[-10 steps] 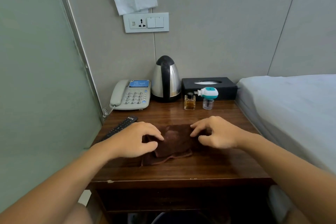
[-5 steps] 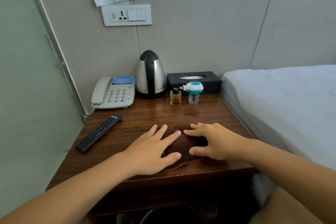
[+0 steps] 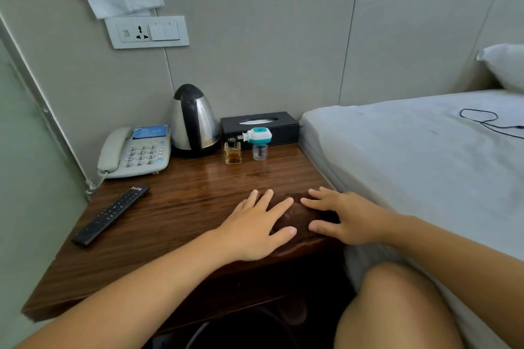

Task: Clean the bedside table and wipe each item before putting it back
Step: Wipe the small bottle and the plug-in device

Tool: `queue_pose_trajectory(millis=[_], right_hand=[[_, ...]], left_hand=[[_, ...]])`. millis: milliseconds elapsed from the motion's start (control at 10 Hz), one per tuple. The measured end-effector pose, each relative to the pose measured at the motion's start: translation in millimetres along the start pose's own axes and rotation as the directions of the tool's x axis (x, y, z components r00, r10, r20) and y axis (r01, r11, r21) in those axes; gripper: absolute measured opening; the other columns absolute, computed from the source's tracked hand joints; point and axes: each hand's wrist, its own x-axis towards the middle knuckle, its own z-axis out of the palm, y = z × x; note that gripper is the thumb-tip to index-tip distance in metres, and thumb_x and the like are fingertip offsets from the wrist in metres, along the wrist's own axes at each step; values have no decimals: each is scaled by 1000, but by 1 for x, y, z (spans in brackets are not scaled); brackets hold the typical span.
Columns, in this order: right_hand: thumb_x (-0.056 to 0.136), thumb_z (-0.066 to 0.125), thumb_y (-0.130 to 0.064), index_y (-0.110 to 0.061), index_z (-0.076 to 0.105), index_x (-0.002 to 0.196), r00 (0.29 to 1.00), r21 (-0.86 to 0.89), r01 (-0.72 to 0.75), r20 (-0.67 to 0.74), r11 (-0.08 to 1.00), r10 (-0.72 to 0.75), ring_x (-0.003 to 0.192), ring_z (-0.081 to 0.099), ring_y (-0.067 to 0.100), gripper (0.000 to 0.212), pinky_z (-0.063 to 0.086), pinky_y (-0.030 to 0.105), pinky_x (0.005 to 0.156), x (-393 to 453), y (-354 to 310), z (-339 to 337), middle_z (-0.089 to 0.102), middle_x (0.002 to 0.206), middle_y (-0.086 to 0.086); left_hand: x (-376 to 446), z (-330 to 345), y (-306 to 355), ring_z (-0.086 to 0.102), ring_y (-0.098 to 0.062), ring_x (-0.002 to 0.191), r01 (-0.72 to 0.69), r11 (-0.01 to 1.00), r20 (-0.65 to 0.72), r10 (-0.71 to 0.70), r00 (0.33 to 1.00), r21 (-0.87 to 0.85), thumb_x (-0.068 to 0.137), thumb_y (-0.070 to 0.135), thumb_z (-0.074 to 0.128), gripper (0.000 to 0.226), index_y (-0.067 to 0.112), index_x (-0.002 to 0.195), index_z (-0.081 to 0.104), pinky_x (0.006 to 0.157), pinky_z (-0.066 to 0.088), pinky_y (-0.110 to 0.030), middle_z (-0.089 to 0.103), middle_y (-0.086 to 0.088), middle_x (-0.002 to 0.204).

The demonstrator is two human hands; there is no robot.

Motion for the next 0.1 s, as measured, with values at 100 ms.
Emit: queue_pose_trajectory(millis=[100], right_hand=[[95,48,-69,-41,38,156,999,-36,-14,-48,999,12,156,22,12,67,22,35,127,8,-14,-3,30,167,-9]], left_hand=[[-5,-13,-6,-12,-29,159,32,999,-50,-33,998,-28,99,76,27,77,43,164,0,129,5,-50,-9,0,174]])
